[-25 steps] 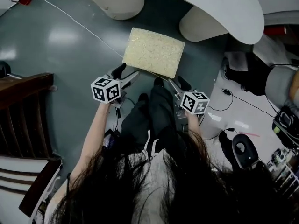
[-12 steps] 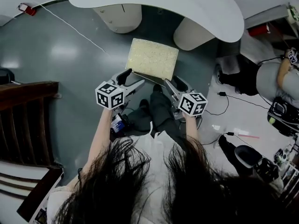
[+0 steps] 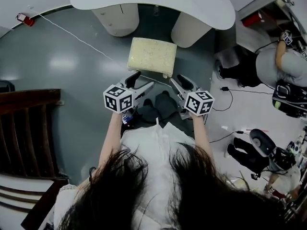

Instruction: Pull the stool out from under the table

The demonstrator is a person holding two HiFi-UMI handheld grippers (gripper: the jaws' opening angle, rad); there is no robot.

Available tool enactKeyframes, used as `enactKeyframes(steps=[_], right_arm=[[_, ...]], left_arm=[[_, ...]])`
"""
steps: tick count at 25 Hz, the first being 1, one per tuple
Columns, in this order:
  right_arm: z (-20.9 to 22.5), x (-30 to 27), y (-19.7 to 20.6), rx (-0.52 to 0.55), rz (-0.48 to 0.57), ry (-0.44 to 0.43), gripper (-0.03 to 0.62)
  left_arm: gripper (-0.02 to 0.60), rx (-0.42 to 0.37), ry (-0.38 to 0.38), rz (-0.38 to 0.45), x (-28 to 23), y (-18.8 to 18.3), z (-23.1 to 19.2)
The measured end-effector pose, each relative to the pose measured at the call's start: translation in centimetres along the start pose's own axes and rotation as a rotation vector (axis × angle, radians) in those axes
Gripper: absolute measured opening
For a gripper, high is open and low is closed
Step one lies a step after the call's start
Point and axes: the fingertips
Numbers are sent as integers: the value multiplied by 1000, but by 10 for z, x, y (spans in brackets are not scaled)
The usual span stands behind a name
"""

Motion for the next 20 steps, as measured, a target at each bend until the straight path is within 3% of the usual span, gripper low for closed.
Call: enactKeyframes(steps=[9, 16, 20], right_arm=[[-22, 39, -5, 35, 17, -45, 137], [-24, 95, 9, 63, 15, -108, 123], [-27, 138, 22, 80, 20, -148, 117]], left_arm=[[352, -59, 23, 10, 3, 4, 60], [200, -62, -26, 85, 7, 20, 110], [169, -51, -48, 117, 12, 43, 149]])
Point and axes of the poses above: the fingertips, and each gripper's own axes: x backward along the fingers, z to its right, y out of its underside, and after that the axes turned 3 degrees about z, right-handed
